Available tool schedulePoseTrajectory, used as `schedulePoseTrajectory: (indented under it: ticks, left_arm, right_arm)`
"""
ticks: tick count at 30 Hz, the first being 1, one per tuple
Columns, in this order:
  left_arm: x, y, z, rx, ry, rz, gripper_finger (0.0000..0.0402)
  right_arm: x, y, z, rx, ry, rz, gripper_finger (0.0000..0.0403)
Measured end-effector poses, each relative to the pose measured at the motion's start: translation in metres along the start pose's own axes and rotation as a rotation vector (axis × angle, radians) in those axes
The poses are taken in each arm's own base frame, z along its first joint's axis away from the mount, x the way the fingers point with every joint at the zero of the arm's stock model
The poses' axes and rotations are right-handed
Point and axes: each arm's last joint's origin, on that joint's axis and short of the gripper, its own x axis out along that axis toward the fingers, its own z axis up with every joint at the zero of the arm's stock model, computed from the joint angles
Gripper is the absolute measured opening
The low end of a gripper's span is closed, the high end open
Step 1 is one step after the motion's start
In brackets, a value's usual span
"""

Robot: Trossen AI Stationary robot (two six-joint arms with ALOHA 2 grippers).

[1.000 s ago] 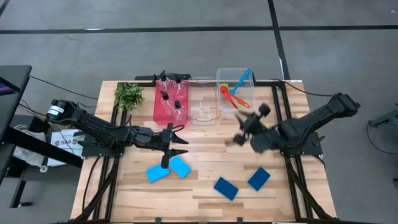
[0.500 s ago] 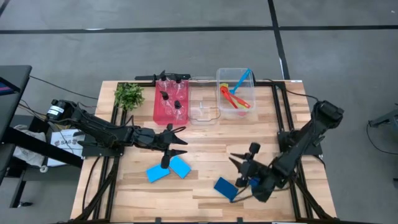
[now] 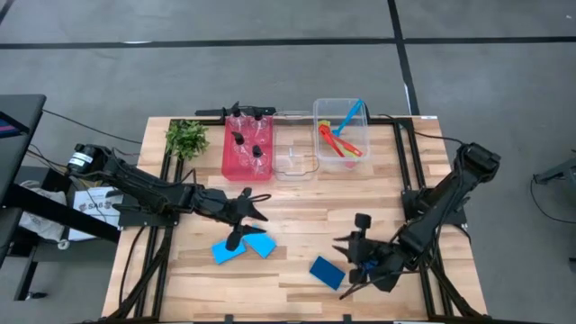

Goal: Pick & Place Kitchen Sink Supplies
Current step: Put the blue sponge into the left transparent bin

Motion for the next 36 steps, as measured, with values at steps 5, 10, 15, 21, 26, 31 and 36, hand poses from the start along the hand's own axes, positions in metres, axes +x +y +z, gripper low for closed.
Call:
schedulePoseTrajectory:
  ticks: [5, 10, 15, 21, 26, 31, 36]
  left_arm:
    - [0.0, 0.0, -0.001, -0.005, 0.014, 0.004, 0.0168]
    - [0.0, 0.0, -0.001, -0.005, 0.008, 0.011, 0.0168]
    - [0.0, 0.0, 0.0, -0.006, 0.002, 0.012, 0.0168]
    - [0.0, 0.0, 0.001, -0.006, -0.01, 0.01, 0.0168]
    - [0.0, 0.0, 0.002, -0.007, -0.017, 0.009, 0.0168]
    - [0.0, 0.0, 0.002, -0.007, -0.017, 0.009, 0.0168]
    - [0.0, 0.0, 0.002, -0.007, -0.018, 0.009, 0.0168]
  right_arm:
    - [0.0, 0.004, -0.003, 0.015, 0.135, 0.224, 0.0075]
    - [-0.002, 0.008, -0.008, 0.05, 0.3, 0.426, 0.0075]
    - [-0.004, 0.001, -0.022, 0.149, 0.532, 0.42, 0.0075]
    - [-0.008, -0.01, -0.036, 0.224, 0.742, 0.305, 0.0075]
    - [-0.009, -0.013, -0.039, 0.177, 0.768, 0.288, 0.0075]
    - [-0.009, -0.013, -0.039, 0.002, 0.735, 0.359, 0.0075]
    - [-0.007, -0.013, -0.039, -0.12, 0.715, 0.396, 0.0075]
